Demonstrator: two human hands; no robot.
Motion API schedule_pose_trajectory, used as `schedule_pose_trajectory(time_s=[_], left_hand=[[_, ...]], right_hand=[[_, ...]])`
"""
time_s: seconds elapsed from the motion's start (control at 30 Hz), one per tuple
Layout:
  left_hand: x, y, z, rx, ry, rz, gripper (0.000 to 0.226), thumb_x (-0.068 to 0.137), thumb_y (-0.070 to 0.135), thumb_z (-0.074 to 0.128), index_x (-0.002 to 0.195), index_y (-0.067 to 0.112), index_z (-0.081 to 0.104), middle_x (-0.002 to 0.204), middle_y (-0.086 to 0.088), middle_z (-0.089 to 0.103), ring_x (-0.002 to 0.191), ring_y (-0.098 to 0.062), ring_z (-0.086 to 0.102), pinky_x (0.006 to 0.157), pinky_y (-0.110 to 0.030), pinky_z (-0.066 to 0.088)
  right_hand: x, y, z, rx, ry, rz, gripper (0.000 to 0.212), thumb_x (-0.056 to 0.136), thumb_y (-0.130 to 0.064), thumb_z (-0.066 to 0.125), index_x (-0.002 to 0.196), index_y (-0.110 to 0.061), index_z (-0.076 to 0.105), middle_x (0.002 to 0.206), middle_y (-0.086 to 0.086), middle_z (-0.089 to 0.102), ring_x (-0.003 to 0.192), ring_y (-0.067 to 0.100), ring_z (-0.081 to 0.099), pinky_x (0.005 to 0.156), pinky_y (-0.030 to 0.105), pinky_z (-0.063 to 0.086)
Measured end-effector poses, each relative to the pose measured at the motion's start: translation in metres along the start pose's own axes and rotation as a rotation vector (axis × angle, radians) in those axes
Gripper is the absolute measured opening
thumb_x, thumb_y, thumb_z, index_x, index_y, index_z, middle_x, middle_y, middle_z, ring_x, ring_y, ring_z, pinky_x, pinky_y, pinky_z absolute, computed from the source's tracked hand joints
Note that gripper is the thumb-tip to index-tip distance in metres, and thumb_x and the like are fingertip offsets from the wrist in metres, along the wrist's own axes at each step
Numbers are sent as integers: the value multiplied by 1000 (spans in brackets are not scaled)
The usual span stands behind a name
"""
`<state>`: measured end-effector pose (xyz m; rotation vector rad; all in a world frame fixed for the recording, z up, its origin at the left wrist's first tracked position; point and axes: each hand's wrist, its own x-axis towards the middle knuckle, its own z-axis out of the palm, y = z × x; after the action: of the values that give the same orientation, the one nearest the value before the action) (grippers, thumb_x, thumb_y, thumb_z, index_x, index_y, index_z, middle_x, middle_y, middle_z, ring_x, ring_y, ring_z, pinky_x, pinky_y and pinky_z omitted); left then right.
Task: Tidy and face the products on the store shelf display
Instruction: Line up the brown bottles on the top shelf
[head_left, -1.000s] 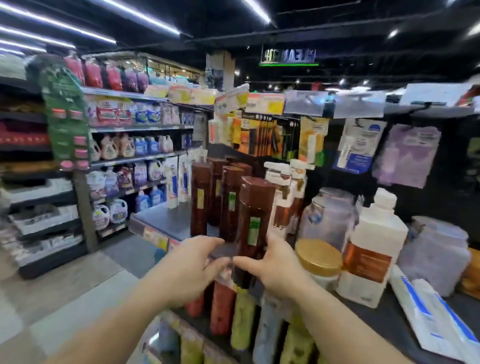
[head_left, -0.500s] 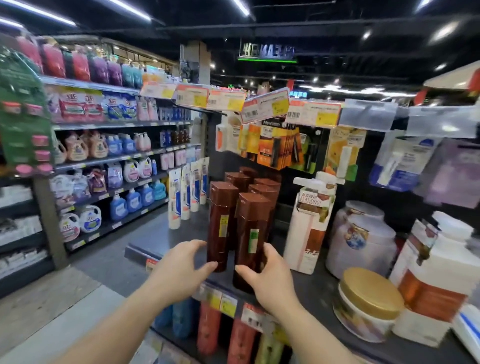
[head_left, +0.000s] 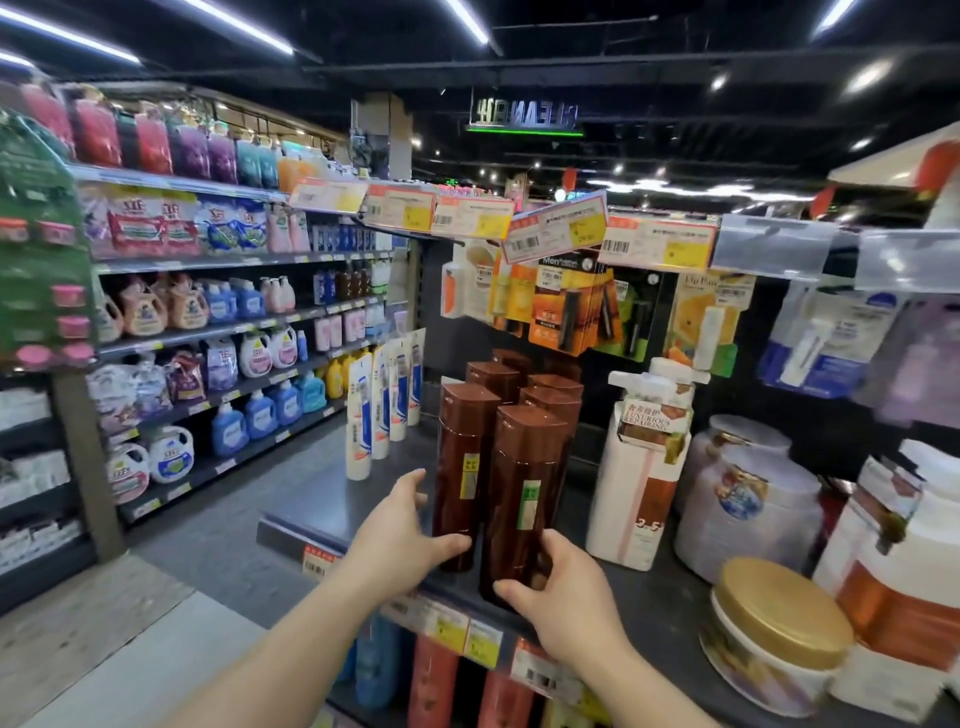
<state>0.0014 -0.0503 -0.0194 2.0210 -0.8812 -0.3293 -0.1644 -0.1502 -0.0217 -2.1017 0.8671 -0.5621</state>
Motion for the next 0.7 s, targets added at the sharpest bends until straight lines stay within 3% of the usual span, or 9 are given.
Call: schedule_pose_trajectory(time_s=[0.1, 0.2, 0.4, 0.53, 0.7], left_hand=[[10, -8, 3, -26, -63, 47, 66, 71, 32, 81, 126, 34, 44, 108, 14, 64, 97, -4, 63, 91, -34, 53], [17, -13, 2, 8, -84, 106, 49, 73, 33, 80, 113, 35, 52, 99, 20, 66, 92, 3, 63, 87, -30, 54], [23, -20, -3, 24, -107, 199, 46, 74, 33, 78, 111, 37, 52, 97, 23, 64, 94, 3, 62, 79, -17, 47], [24, -25, -8, 54, -99, 212, 43, 73, 33, 79, 108, 36, 54, 91, 23, 65, 87, 4, 63, 80, -23, 51], [22, -28, -13, 45, -140, 228, 46, 77, 31, 77, 116, 32, 53, 98, 20, 65, 89, 4, 62, 78, -18, 47]], right_hand=[[1, 0, 6, 2, 25, 33, 39, 76, -28, 79, 106, -39, 57, 87, -24, 66, 81, -10, 62, 70, 10, 49], [1, -2, 13, 15, 56, 67, 40, 76, -28, 79, 109, -35, 60, 89, -23, 69, 81, -12, 63, 72, 10, 51], [0, -1, 23, 6, 119, 100, 50, 77, -28, 78, 123, -29, 59, 101, -20, 70, 91, -8, 64, 83, 16, 53], [-3, -3, 24, 21, 127, 113, 43, 79, -22, 77, 119, -27, 61, 100, -20, 69, 85, -13, 62, 69, 4, 48], [-5, -5, 24, 7, 151, 98, 43, 81, -22, 76, 119, -29, 60, 97, -21, 68, 83, -15, 61, 67, 2, 46]])
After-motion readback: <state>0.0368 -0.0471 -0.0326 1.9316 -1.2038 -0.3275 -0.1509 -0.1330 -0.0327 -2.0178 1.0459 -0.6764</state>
